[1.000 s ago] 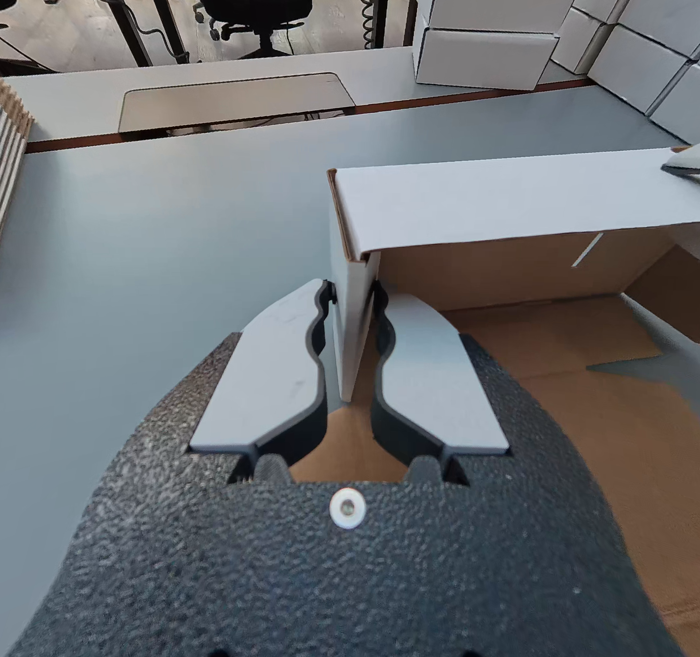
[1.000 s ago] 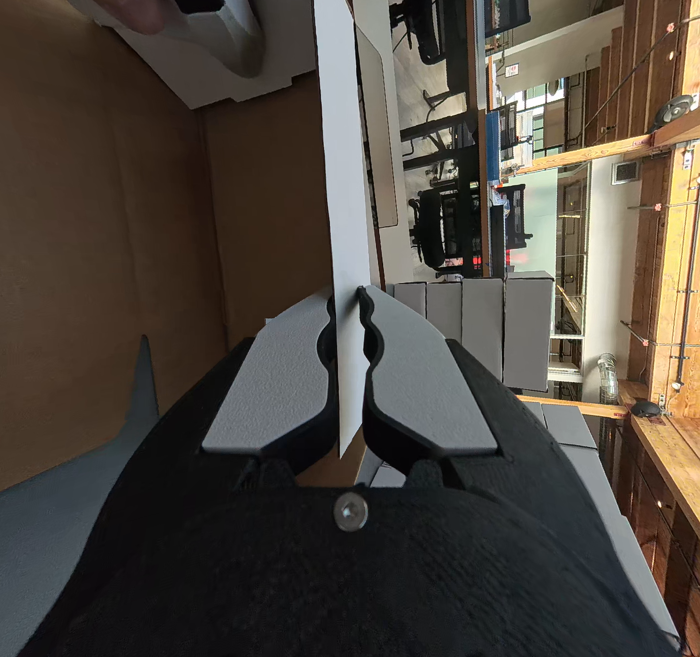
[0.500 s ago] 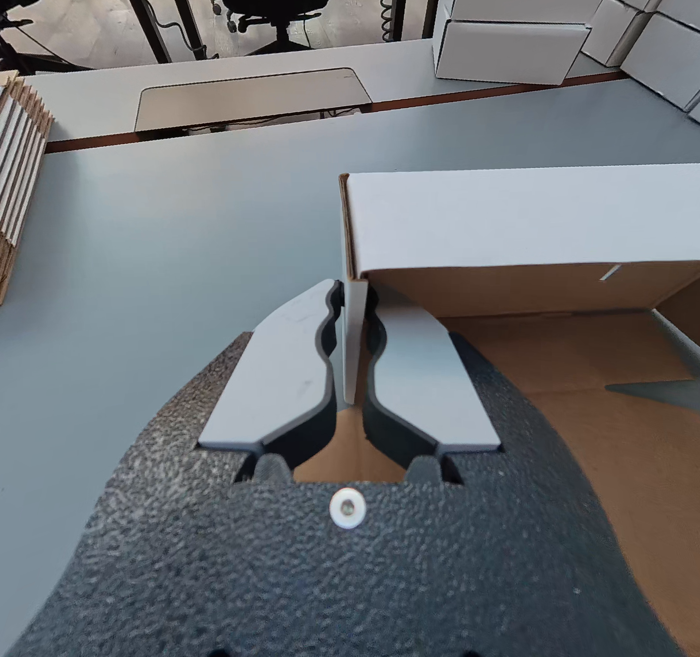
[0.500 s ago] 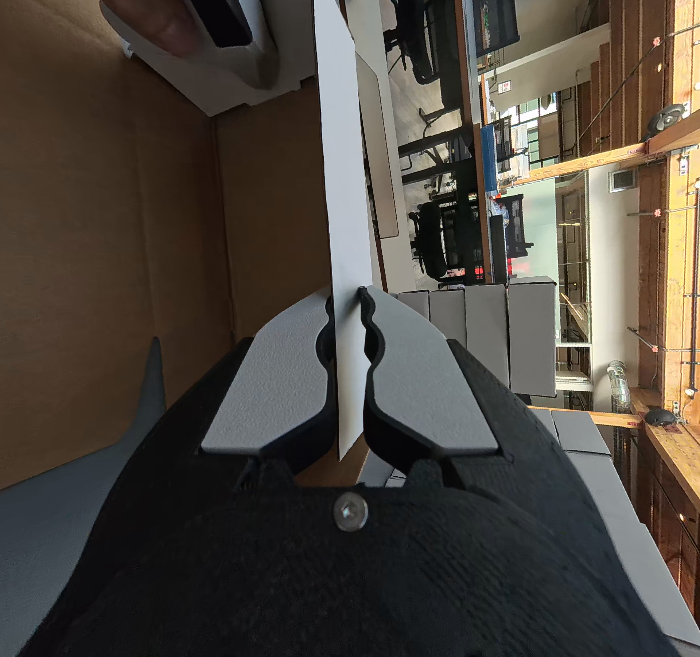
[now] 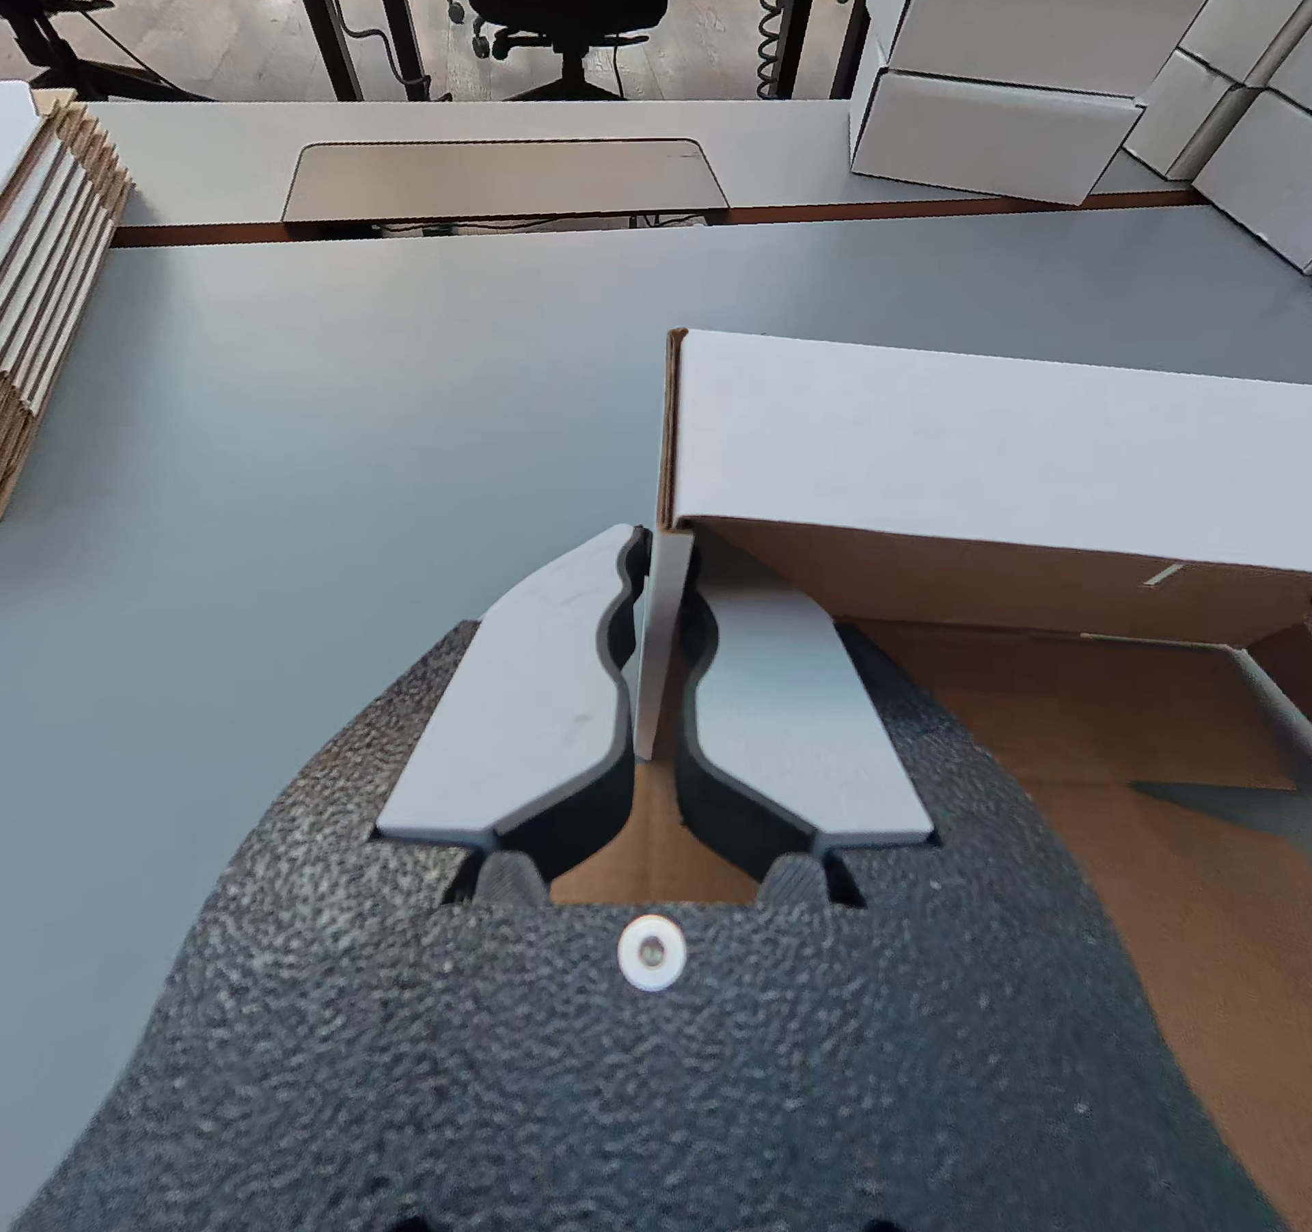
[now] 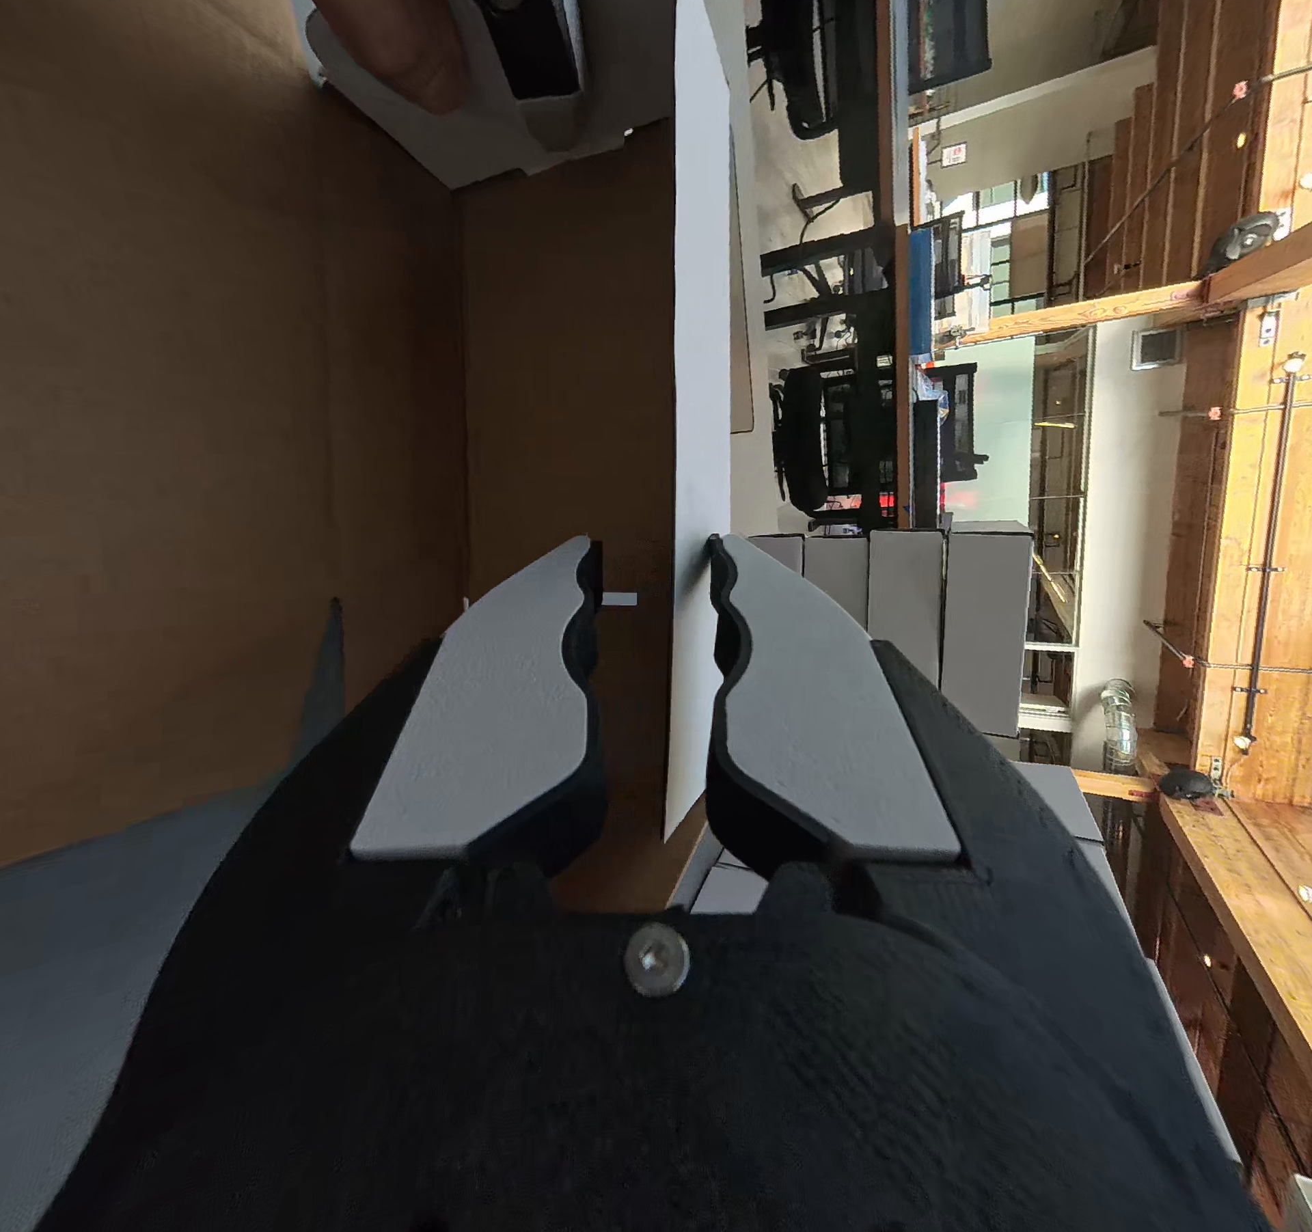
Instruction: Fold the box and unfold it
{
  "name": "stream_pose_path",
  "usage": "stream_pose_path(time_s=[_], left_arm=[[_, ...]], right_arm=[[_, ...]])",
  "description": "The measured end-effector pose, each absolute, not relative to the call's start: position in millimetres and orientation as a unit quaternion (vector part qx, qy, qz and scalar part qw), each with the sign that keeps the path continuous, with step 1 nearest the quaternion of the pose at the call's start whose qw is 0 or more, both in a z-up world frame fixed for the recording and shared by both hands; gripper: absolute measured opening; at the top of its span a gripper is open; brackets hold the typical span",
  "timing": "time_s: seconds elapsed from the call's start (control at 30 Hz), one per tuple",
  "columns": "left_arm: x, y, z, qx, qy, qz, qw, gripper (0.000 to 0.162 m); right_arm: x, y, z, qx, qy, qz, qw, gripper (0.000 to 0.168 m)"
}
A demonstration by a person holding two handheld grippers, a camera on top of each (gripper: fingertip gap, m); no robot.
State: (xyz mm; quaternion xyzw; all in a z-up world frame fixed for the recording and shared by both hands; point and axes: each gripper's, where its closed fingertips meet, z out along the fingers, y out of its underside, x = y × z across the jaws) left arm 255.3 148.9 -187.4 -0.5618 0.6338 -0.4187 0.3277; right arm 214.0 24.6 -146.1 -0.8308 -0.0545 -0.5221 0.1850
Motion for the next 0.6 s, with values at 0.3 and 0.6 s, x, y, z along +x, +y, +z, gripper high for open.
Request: stream_pose_path(time_s=[0.3, 0.6], left_arm=[[255.7, 149.0, -187.5, -0.561, 0.635, -0.412, 0.335, 0.008], [255.4, 148.7, -187.5, -0.559, 0.637, -0.407, 0.340, 0.007]], right_arm=[[199.1, 59.6, -75.7, -0.787, -0.044, -0.530, 0.313, 0.000], [241.7, 89.1, -122.4, -0.832, -0.055, -0.509, 0.211, 0.000]])
